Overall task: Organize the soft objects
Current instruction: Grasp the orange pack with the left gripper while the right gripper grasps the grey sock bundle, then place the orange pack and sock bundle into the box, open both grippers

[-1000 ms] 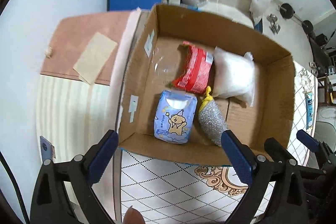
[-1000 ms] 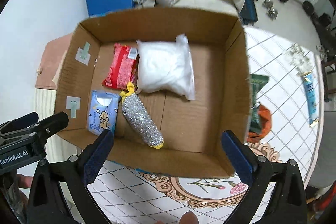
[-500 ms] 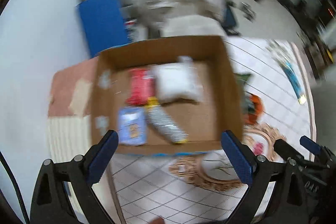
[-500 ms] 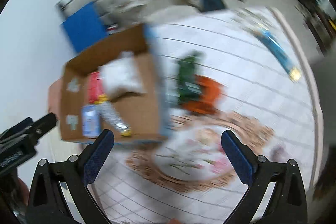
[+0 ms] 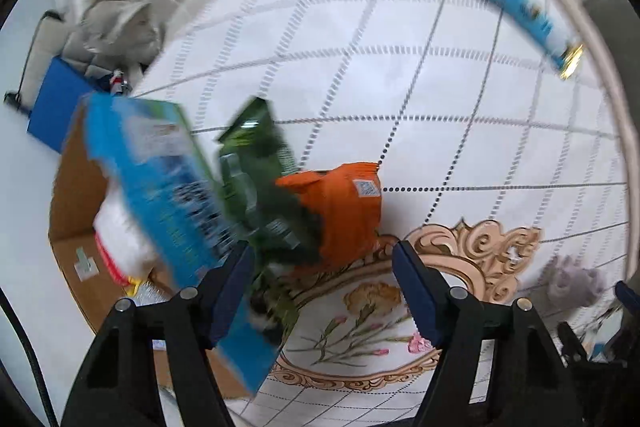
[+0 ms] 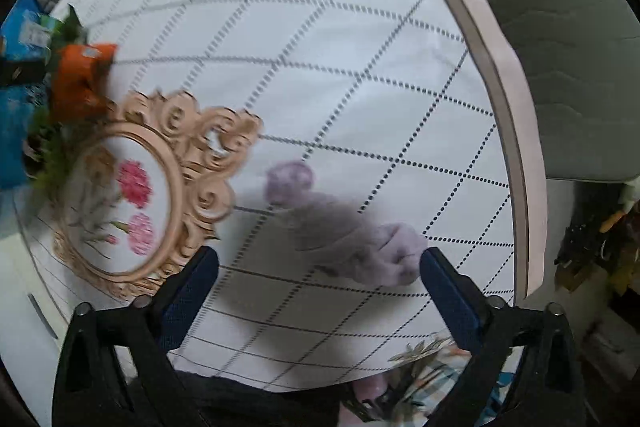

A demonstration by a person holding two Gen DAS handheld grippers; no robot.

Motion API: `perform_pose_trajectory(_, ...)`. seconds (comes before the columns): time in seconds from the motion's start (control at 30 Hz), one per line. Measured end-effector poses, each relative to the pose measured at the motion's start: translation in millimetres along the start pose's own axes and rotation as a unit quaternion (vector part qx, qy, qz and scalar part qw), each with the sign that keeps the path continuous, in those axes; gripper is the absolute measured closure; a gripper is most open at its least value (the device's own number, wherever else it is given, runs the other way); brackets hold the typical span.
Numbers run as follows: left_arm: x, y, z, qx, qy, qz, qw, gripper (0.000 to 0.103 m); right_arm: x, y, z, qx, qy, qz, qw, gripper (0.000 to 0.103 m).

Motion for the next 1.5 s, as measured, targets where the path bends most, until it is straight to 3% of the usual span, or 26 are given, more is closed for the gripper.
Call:
perform_pose_trajectory(0.1,-11,-7,32,-0.014,0.049,0.007,0.9987,0.033,-4,-2,15,0.015,0.008,-0.026,1.000,0.005)
perform_pose_trajectory(0.2,-17,-12,52,-0.034,0.065,0.014,0.9972,0.033,-7,3,30,0.037,0.022,-0.073,0.996,0.005)
perform_pose_trajectory(0.23,-18,-14,56,-0.038,0.063,0.016,0.9972,0.038,-8,4,35,0.049,0.023,-0.088,0.995,0.005)
perform_pose_trajectory(0.27,-18,-15,57,-0.041,0.060,0.016,0.9972,0.059,-8,6,40,0.063,0.023,-0.105,0.992,0.005)
perform_pose_trajectory(0.3,-16,-17,59,-0.038,0.061,0.012,0.9973,0.066,-8,7,45,0.075,0.024,-0.121,0.990,0.006)
perform_pose_trajectory(0.33,-14,-18,61,-0.030,0.066,0.005,0.9974,0.067,-8,8,48,0.080,0.024,-0.128,0.988,0.014)
perform_pose_trajectory(0.4,-8,-22,59,-0.013,0.058,-0.005,0.9982,0.067,-7,6,53,0.074,0.031,-0.129,0.988,0.045)
perform_pose_trajectory(0.43,-3,-23,58,0.005,0.057,-0.012,0.9983,0.067,-7,1,53,0.067,0.033,-0.115,0.991,0.049)
perform_pose_trajectory(0.47,5,-27,57,0.029,0.058,-0.021,0.9976,0.067,-8,-3,51,0.055,0.030,-0.100,0.993,0.049)
perform_pose_trajectory(0.53,22,-35,57,0.068,0.060,-0.036,0.9952,0.067,-9,-18,47,-0.014,0.037,-0.037,0.999,0.050)
perform_pose_trajectory(0.63,47,-52,62,0.122,0.069,-0.051,0.9888,0.067,-10,-37,47,-0.102,0.060,0.039,0.992,0.050)
perform_pose_trajectory(0.73,63,-59,69,0.131,0.065,-0.070,0.9868,0.065,-12,-47,50,-0.147,0.079,0.075,0.983,0.046)
perform_pose_trajectory(0.8,67,-59,74,0.153,0.070,-0.080,0.9824,0.063,-16,-51,49,-0.153,0.081,0.076,0.982,0.040)
perform_pose_trajectory(0.87,69,-58,81,0.175,0.079,-0.090,0.9773,0.062,-23,-59,43,-0.144,0.073,0.062,0.985,0.026)
perform_pose_trajectory(0.97,71,-55,84,0.198,0.077,-0.108,0.9713,0.057,-24,-66,32,-0.107,0.049,0.032,0.992,0.025)
perform_pose_trajectory(1.07,71,-48,83,0.200,0.076,-0.110,0.9706,0.056,-28,-67,20,-0.084,0.039,0.004,0.996,0.025)
perform_pose_trajectory(1.23,75,-48,82,0.193,0.072,-0.111,0.9722,0.057,-25,-59,23,-0.085,0.054,-0.020,0.995,0.025)
perform_pose_trajectory(1.3,82,-61,82,0.192,0.063,-0.115,0.9725,0.061,-25,-59,30,-0.079,0.055,-0.026,0.995,0.036)
perform_pose_trajectory(1.33,84,-65,80,0.189,0.058,-0.116,0.9733,0.065,-25,-59,31,-0.083,0.054,-0.025,0.995,0.058)
perform_pose_trajectory(1.5,108,-61,47,0.201,0.016,-0.122,0.9717,0.068,-36,-62,25,-0.085,0.047,-0.015,0.995,0.060)
Point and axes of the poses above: each gripper's, at about its wrist camera, not at the fingertips, and z roughly the way its jaws point, y to its left, x to its underside, the point moved 4 cm from there along z, roughly the way its jaws point, and after that the axes turned 6 degrees about x, right-handed, at the moved point
